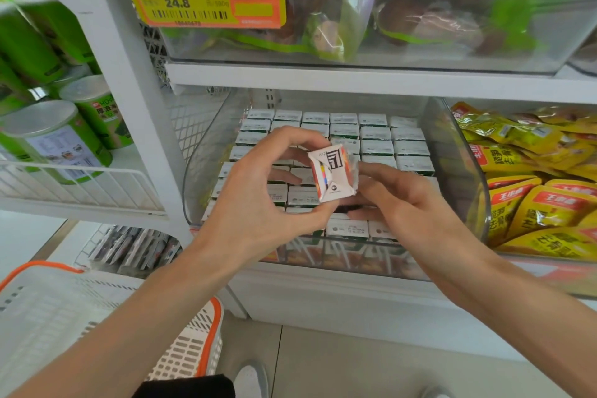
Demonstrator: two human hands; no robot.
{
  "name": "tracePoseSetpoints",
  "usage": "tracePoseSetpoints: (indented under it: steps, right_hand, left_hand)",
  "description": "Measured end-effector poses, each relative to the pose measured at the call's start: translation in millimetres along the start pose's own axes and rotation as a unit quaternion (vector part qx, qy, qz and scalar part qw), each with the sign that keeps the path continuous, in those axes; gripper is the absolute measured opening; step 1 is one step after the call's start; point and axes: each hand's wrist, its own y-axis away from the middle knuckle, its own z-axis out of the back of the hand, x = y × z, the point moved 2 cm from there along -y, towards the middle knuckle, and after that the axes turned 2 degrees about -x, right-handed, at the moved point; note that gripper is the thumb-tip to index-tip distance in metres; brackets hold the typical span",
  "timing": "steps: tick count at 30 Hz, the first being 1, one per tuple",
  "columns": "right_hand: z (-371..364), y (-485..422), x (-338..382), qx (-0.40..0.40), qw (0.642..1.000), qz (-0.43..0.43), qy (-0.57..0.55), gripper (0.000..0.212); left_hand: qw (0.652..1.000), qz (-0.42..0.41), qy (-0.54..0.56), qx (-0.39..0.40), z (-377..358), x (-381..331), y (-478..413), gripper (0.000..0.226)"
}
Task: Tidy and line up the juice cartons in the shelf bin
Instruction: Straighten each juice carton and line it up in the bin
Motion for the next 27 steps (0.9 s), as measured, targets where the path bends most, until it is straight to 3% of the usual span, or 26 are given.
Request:
tracePoseSetpoints:
  steps: [7, 11, 17, 22, 27]
  right_hand:
    - [10.2, 1.7, 4.6, -0.081, 0.995, 0.047, -0.029, 0.026]
    - [7.2, 2.1, 5.5, -0.071, 0.995, 0.055, -0.047, 0.040]
    - [7.6, 2.3, 11.8, -0.028, 0.988, 0.136, -0.062, 0.039]
    - [4.4, 3.7, 7.7, 0.006, 0.979, 0.205, 0.012, 0.047]
    - [3.4, 3.4, 6.9, 0.007, 0.970, 0.239, 0.049, 0.049]
  left_hand:
    - [0.996, 0.069, -0.050, -0.011, 6.6, 14.5, 0.2, 0.055]
    - [0.994, 0.089, -0.069, -0.015, 6.3, 18.9, 0.6, 0.056]
    - [0.993, 0.117, -0.023, 0.022, 5.5, 20.1, 1.7, 0.071]
    - [0.995, 0.084, -0.055, 0.024, 8.4, 20.9, 0.4, 0.048]
    - [0.993, 0.090, -0.075, 0.022, 8.2, 24.5, 0.2, 0.044]
